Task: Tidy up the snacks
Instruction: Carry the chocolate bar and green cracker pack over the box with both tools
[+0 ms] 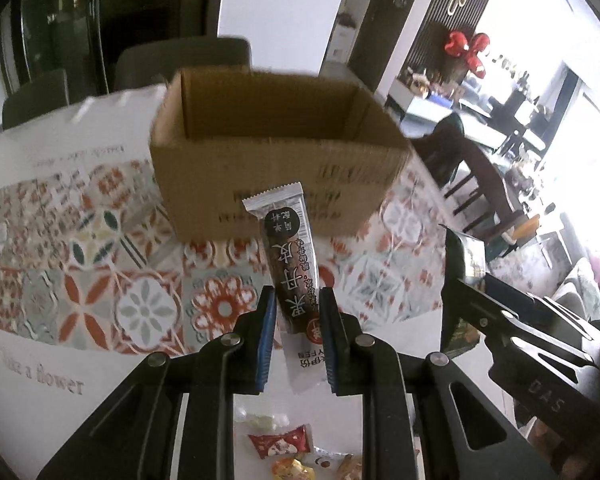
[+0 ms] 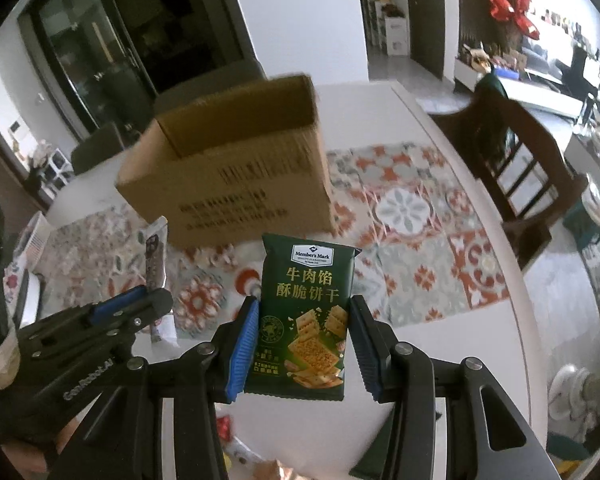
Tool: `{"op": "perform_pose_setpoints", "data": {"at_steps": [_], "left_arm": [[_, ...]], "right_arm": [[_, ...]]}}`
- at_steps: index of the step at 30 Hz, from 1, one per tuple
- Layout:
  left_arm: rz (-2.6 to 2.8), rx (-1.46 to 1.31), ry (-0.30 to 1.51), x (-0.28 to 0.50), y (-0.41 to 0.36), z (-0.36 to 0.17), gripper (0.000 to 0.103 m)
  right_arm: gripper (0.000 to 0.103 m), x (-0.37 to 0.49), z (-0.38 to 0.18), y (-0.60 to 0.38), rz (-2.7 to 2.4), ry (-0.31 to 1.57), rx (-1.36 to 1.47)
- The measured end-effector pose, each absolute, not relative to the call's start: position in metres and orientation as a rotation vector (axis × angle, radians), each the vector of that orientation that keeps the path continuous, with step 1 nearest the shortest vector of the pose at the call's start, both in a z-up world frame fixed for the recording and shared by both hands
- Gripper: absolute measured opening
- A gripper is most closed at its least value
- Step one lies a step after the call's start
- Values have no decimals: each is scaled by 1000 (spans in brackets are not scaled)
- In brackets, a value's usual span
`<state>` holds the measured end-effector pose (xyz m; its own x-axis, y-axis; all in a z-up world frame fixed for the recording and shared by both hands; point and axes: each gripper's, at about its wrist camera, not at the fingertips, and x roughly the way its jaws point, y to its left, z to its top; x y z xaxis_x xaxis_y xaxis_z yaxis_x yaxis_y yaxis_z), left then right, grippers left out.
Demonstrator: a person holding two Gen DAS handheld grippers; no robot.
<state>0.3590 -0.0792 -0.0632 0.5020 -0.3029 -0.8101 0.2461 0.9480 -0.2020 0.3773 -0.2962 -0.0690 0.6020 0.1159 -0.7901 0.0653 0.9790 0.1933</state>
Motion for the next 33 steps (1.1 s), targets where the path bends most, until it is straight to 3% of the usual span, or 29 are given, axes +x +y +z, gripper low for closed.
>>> {"op": "perform_pose_setpoints", "data": {"at_steps": [19,33], "left_arm": [[-330,-40,813,404,-59,14,22],[-326,-30,864,473,-59,7,22]], "right_arm": [[46,432,7,-276,107,722,164],[46,512,9,-264,145,742,107]]}}
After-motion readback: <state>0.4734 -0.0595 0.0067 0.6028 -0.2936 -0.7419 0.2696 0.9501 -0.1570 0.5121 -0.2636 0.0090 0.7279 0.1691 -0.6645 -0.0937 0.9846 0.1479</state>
